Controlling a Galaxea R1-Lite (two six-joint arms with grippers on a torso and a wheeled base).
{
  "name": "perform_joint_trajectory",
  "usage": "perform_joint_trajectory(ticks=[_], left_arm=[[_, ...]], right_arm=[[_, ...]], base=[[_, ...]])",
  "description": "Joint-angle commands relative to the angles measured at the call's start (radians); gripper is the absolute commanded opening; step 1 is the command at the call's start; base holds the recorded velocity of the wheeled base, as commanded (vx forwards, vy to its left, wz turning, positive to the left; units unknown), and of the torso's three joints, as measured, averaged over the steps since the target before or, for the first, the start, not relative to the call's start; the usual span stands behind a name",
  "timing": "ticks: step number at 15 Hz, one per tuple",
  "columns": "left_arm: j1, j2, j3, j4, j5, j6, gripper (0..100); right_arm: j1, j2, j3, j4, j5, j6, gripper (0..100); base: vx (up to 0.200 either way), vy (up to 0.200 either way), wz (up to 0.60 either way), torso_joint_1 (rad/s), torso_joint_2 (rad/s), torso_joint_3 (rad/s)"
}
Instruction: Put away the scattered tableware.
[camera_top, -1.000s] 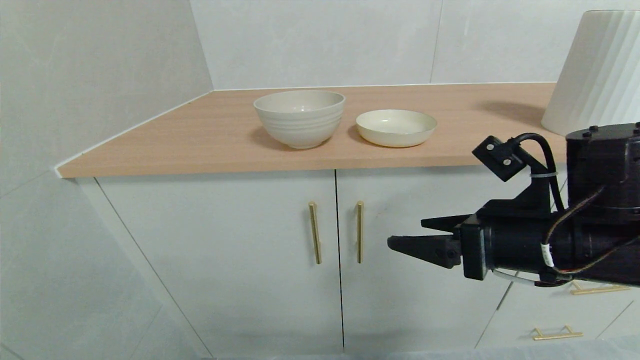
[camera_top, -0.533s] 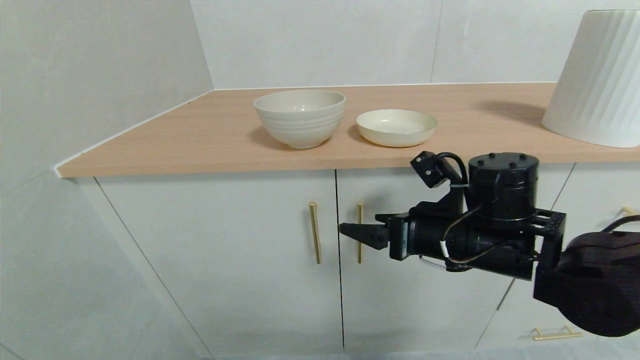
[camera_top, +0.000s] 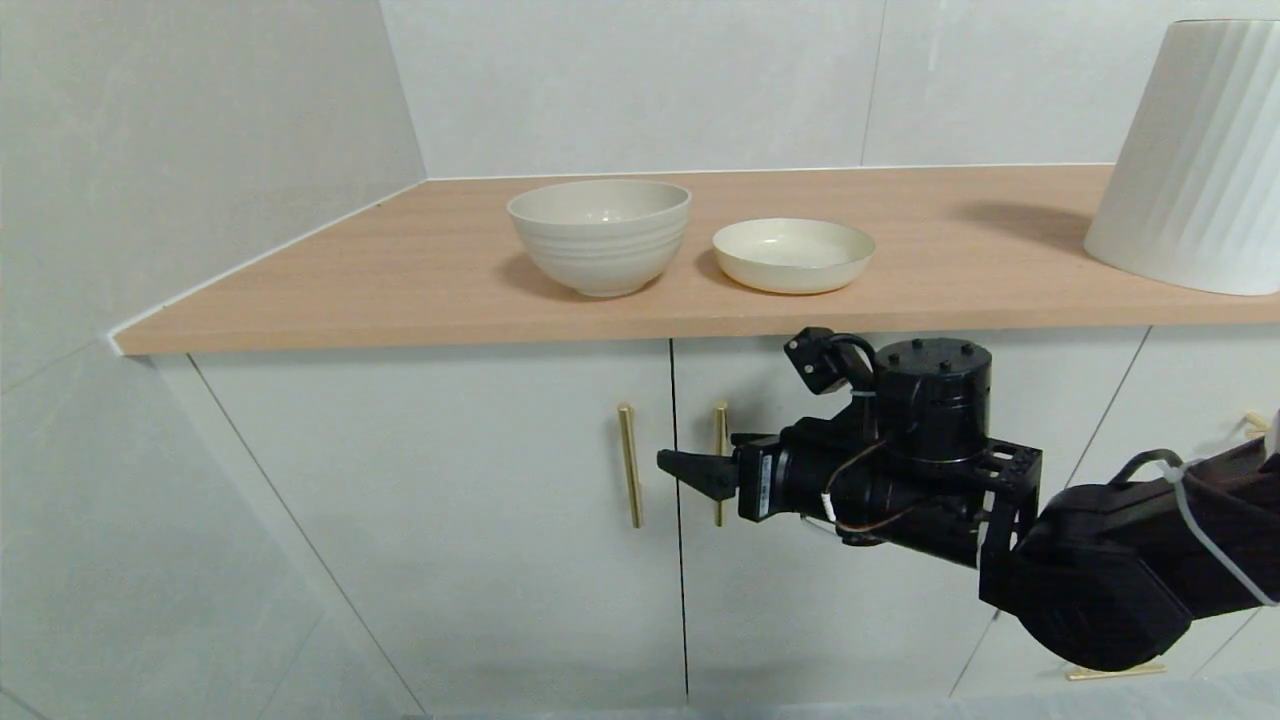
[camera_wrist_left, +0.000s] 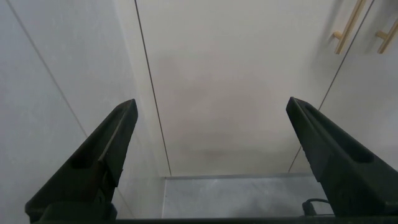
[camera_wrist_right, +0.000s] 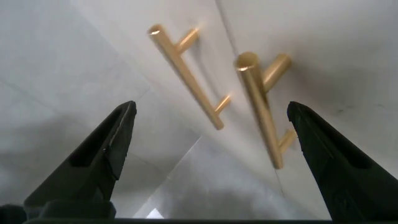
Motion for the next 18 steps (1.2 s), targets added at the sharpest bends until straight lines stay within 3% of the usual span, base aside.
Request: perform_joint_trajectory(ticks=[1, 4, 12, 15, 18], left_arm=[[0.000, 0.000, 0.000, 0.000, 0.000, 0.000, 100], [0.000, 0.000, 0.000, 0.000, 0.000, 0.000, 100], [0.000, 0.000, 0.000, 0.000, 0.000, 0.000, 100], [0.000, 0.000, 0.000, 0.000, 0.000, 0.000, 100], [0.000, 0.000, 0.000, 0.000, 0.000, 0.000, 100]], right_arm=[[0.002, 0.030, -0.006, -0.002, -0.002, 0.003, 100], [0.023, 0.030, -0.006, -0.036, 0.006, 0.082, 100], [0.036, 0.001, 0.015, -0.040, 0.017, 0.088, 100], [0.036, -0.051, 0.066, -0.036, 0.149, 0.130, 100], [0.034, -0.085, 0.101, -0.034, 0.192, 0.130, 100]], base=[[0.000, 0.000, 0.00, 0.000, 0.00, 0.000], [0.000, 0.000, 0.00, 0.000, 0.00, 0.000], [0.000, 0.000, 0.00, 0.000, 0.00, 0.000], [0.000, 0.000, 0.00, 0.000, 0.00, 0.000], [0.000, 0.000, 0.00, 0.000, 0.00, 0.000]])
